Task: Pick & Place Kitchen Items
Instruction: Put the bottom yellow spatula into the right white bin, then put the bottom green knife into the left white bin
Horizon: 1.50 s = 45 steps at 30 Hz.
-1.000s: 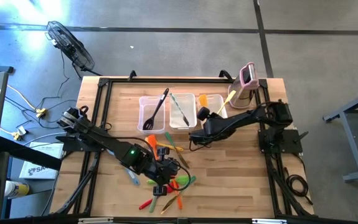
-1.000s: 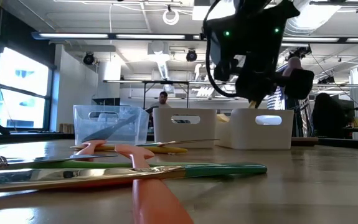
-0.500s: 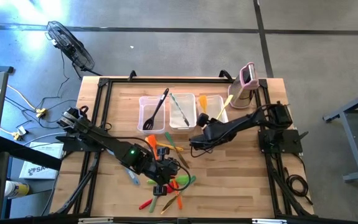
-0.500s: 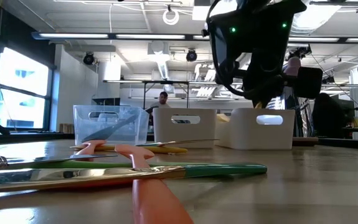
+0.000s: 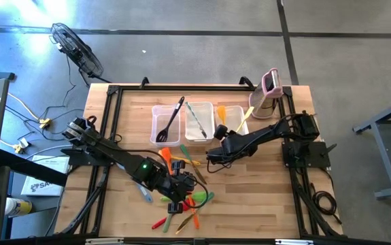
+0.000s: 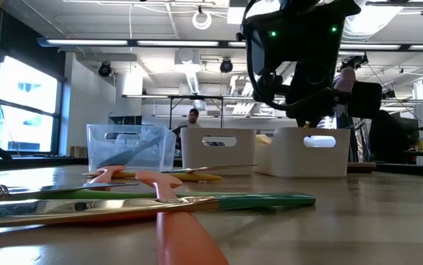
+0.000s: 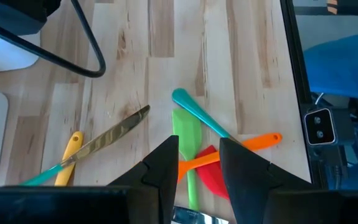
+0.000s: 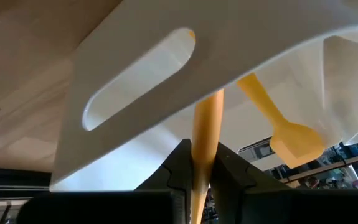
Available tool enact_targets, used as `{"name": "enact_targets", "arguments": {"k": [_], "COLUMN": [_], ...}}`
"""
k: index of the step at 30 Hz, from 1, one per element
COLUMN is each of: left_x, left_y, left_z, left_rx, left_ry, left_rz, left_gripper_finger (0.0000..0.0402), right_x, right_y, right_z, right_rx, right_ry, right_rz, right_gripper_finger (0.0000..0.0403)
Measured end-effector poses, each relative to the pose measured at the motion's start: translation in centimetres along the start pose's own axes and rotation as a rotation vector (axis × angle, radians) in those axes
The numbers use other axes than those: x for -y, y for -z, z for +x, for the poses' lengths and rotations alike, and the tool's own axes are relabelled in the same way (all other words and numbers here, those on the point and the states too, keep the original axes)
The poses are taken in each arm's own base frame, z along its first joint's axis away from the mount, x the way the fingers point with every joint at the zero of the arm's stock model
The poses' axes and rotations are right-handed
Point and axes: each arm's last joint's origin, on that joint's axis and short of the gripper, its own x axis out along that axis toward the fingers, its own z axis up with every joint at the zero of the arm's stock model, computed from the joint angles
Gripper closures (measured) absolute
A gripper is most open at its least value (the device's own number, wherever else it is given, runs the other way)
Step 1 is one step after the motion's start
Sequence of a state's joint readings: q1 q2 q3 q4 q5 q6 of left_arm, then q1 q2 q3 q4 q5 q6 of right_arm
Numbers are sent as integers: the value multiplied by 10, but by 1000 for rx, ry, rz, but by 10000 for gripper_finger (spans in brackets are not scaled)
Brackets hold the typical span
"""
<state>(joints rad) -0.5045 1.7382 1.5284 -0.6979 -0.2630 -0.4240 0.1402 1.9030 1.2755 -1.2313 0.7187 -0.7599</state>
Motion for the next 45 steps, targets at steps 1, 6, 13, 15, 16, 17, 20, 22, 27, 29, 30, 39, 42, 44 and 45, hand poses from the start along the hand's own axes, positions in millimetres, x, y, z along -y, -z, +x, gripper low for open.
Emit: {"name": "enact_targets", "arguments": {"k": [1, 6, 13, 15, 16, 17, 20, 22, 27, 29, 30, 39, 42, 44, 45], "left_x": [0, 0, 0, 0, 0, 0, 0, 0, 0, 0, 0, 0, 0, 0, 0], "left_y": [0, 0, 0, 0, 0, 0, 0, 0, 0, 0, 0, 0, 0, 0, 0], "left_z": [0, 0, 0, 0, 0, 0, 0, 0, 0, 0, 0, 0, 0, 0, 0], "left_rx": [0, 0, 0, 0, 0, 0, 0, 0, 0, 0, 0, 0, 0, 0, 0], "left_ry": [0, 0, 0, 0, 0, 0, 0, 0, 0, 0, 0, 0, 0, 0, 0], "left_rz": [0, 0, 0, 0, 0, 0, -1, 0, -1, 0, 0, 3, 4, 5, 5], "left_gripper_finger": [288, 288, 288, 288, 288, 288, 288, 288, 288, 288, 288, 288, 288, 288, 288], "right_x": [0, 0, 0, 0, 0, 0, 0, 0, 0, 1, 1, 3, 1, -3, -5], "right_y": [0, 0, -1, -2, -2, -2, -2, -2, -2, -2, -2, -1, -2, -2, -3], "right_z": [0, 0, 1, 1, 1, 1, 1, 0, 1, 0, 0, -11, -19, -27, -31], "right_rx": [0, 13, 45, 52, 55, 56, 56, 56, 58, 54, 45, -210, -274, -287, -287], "right_ry": [0, -10, -37, -45, -48, -48, -48, -47, -43, -30, -20, 325, 444, 496, 517], "right_rz": [0, -1, 60, 54, 49, 43, 41, 41, 46, 53, 53, 122, 122, 114, 110], "right_gripper_finger": [374, 373, 370, 364, 359, 353, 333, 319, 284, 271, 265, 232, 231, 231, 231]}}
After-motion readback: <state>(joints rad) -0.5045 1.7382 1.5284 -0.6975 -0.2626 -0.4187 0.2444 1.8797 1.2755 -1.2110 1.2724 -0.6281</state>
